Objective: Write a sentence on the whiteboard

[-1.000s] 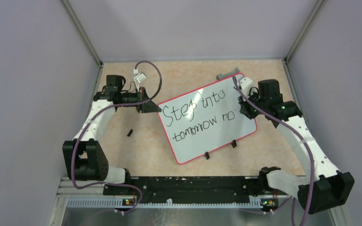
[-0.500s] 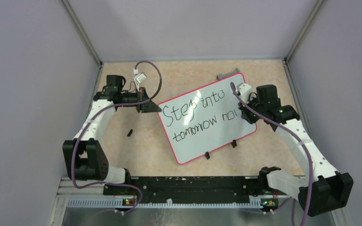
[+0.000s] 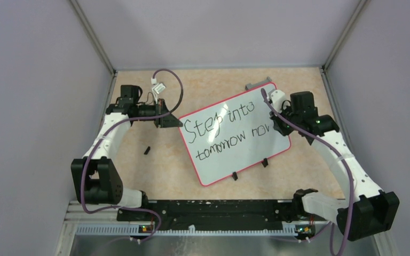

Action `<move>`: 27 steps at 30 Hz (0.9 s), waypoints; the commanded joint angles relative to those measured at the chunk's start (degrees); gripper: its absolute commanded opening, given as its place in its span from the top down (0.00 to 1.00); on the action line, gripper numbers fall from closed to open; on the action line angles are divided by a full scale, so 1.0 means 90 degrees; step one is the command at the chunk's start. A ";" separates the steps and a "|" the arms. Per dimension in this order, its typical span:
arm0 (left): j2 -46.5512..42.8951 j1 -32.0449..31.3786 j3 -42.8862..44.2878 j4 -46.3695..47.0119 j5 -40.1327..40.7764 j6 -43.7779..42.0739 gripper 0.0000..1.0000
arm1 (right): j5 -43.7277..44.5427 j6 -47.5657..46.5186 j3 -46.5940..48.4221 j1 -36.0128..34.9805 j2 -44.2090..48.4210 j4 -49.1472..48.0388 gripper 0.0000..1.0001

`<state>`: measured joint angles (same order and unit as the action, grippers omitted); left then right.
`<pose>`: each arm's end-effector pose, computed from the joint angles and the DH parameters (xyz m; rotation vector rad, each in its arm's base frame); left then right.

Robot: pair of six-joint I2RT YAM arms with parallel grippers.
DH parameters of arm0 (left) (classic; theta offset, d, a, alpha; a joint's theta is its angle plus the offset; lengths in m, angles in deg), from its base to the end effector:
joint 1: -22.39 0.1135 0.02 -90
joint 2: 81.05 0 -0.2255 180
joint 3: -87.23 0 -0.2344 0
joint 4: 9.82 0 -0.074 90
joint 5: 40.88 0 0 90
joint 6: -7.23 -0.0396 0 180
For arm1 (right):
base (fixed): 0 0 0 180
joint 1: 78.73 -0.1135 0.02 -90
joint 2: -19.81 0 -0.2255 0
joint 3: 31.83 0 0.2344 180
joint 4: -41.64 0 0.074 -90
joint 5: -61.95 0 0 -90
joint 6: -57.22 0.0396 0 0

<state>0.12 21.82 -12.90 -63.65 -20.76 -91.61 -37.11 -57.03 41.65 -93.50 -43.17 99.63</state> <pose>0.2694 -0.0399 0.2591 0.6292 2.0476 -1.4106 0.2155 0.0633 0.2737 -0.8669 2.2262 0.1118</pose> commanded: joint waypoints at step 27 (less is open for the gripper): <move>0.0045 -0.0082 -0.0066 0.0045 0.0233 -0.0354 1.00 | 0.0415 -0.0196 0.0020 0.0037 0.0061 -0.0279 1.00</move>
<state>0.12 21.82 -12.92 -63.67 -20.94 -91.65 -34.12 -58.10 40.30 -93.50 -41.92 98.95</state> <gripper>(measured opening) 0.027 0.086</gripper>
